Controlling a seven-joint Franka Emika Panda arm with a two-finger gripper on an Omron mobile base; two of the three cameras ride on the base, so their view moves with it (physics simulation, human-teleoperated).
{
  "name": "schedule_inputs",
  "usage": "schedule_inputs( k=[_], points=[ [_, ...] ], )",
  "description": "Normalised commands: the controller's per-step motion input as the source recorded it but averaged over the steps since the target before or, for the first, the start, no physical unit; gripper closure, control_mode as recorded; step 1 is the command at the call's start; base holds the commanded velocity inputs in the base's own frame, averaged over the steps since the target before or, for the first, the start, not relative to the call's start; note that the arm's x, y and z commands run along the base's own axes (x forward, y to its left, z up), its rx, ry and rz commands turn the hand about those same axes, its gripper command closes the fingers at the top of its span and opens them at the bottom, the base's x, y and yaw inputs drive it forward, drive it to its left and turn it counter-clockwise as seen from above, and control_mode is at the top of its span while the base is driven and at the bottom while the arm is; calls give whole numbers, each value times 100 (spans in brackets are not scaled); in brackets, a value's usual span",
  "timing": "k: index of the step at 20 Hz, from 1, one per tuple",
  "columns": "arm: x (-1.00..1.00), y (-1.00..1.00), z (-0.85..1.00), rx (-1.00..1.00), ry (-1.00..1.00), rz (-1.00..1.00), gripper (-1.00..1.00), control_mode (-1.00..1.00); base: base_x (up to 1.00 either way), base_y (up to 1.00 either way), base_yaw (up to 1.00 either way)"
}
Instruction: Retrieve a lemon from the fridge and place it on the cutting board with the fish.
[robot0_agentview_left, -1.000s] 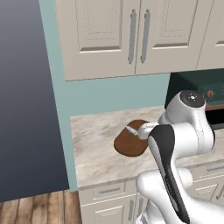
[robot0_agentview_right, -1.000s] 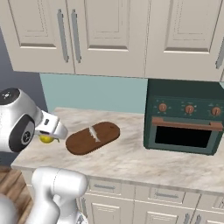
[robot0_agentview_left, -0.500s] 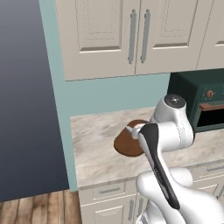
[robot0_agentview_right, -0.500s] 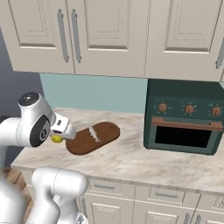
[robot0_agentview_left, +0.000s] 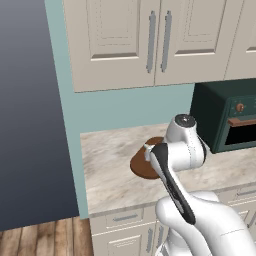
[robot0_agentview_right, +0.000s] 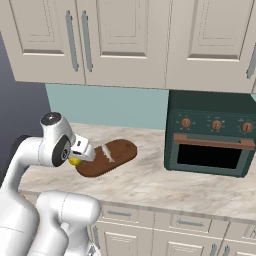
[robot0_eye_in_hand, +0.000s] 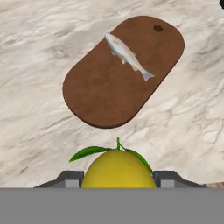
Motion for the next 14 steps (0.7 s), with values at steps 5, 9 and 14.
schedule_inputs(
  k=[5, 9, 14],
  points=[
    [41, 0, -29, 0, 4, 0, 100, -100, 0, 0, 0],
    [43, 0, -19, 0, 8, 0, 100, -100, 0, 0, 0],
    [53, 0, -18, 0, 8, 0, 100, -100, 0, 0, 0]
  ],
)
